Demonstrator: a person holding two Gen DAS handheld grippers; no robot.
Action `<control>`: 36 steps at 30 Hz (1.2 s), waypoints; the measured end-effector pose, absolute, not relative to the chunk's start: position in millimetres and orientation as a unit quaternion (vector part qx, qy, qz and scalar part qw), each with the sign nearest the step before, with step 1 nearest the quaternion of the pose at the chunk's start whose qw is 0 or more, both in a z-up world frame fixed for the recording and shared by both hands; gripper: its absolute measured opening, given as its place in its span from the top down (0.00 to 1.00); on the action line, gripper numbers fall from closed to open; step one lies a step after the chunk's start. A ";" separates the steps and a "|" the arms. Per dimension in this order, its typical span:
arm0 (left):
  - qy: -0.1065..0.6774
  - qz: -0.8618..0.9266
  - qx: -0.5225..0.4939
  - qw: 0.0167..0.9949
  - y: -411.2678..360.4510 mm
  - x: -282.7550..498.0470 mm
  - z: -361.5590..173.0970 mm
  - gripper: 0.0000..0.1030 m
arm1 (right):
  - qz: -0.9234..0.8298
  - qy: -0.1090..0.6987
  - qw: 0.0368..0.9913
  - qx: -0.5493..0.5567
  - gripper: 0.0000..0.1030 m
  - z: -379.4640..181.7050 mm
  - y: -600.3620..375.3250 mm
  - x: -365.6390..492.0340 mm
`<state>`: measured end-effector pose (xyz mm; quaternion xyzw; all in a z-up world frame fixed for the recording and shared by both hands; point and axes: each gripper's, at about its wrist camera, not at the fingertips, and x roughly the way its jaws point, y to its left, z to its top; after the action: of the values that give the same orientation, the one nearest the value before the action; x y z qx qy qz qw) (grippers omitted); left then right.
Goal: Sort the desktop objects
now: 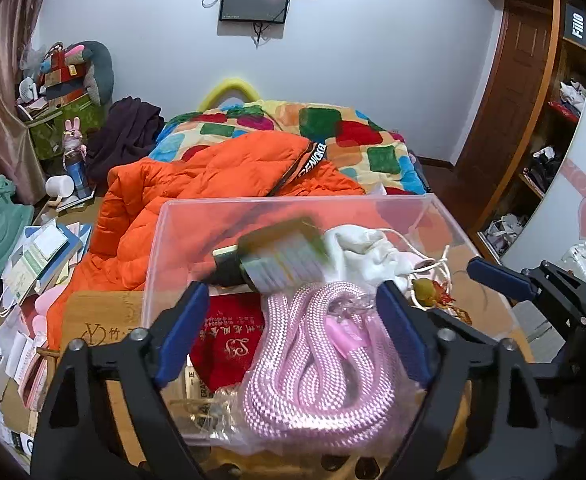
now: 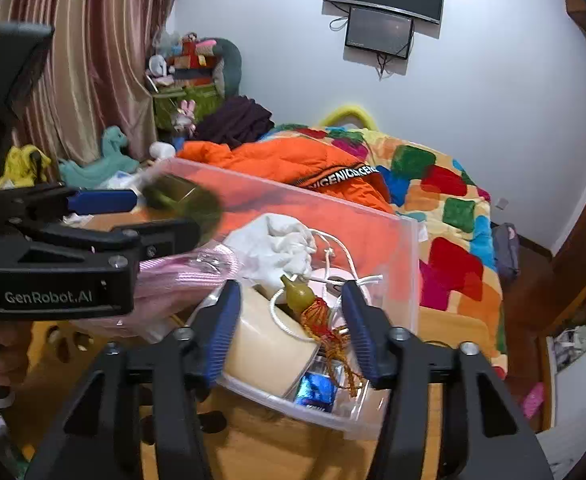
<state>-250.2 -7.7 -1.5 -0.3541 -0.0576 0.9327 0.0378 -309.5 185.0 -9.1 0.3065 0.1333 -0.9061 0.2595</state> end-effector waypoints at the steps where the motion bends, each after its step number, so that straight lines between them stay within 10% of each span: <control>1: -0.057 0.934 -0.351 0.037 -7.2 -247.3 1.0 0.15 | -0.908 0.131 0.258 0.302 0.46 -6.4 186.7 -306.8; 18: -0.027 0.955 -0.295 0.019 -2.3 -184.0 35.0 0.04 | -0.928 0.096 0.234 0.273 0.20 27.3 214.5 -263.9; 36: -0.026 0.962 -0.272 0.006 -0.3 -109.7 25.6 0.02 | -0.936 0.063 0.214 0.273 0.16 18.3 234.8 -204.3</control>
<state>-109.7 -0.3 25.6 -0.2723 -0.0255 0.9619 0.0055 -204.3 234.8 18.3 0.2733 0.0633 -0.9356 0.2142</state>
